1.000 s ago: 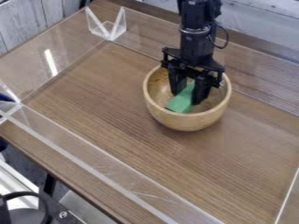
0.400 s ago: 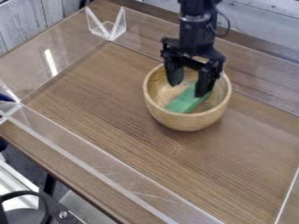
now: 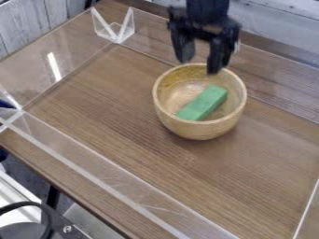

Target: Put the green block in the brown bowl

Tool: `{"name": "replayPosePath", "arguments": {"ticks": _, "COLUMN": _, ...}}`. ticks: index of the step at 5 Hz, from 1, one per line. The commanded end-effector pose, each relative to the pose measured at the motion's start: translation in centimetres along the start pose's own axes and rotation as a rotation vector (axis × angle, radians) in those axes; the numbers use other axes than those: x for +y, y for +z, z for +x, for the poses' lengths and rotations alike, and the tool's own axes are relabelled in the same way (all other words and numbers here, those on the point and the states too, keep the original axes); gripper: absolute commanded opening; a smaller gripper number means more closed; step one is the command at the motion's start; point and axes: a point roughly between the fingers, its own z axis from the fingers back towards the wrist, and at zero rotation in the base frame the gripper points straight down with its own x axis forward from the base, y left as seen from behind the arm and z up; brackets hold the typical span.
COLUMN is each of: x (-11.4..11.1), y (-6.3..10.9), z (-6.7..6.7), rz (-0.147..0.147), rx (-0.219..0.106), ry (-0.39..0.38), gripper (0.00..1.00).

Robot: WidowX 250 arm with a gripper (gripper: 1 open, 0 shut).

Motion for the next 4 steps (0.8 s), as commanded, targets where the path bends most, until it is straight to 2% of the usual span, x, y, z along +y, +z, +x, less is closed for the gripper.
{"name": "replayPosePath", "arguments": {"ticks": 1, "x": 0.6, "y": 4.8, "z": 0.3, "rz": 0.011, "rx": -0.108, "ry": -0.012, "gripper": 1.00}}
{"name": "replayPosePath", "arguments": {"ticks": 2, "x": 1.8, "y": 7.4, "z": -0.7, "rz": 0.020, "rx": -0.137, "ry": 0.005, "gripper": 1.00}}
{"name": "replayPosePath", "arguments": {"ticks": 3, "x": 4.9, "y": 8.3, "z": -1.4, "rz": 0.050, "rx": -0.141, "ry": 0.064, "gripper": 1.00}}
{"name": "replayPosePath", "arguments": {"ticks": 4, "x": 9.2, "y": 7.5, "z": -1.8, "rz": 0.069, "rx": -0.125, "ry": 0.121, "gripper": 1.00}}
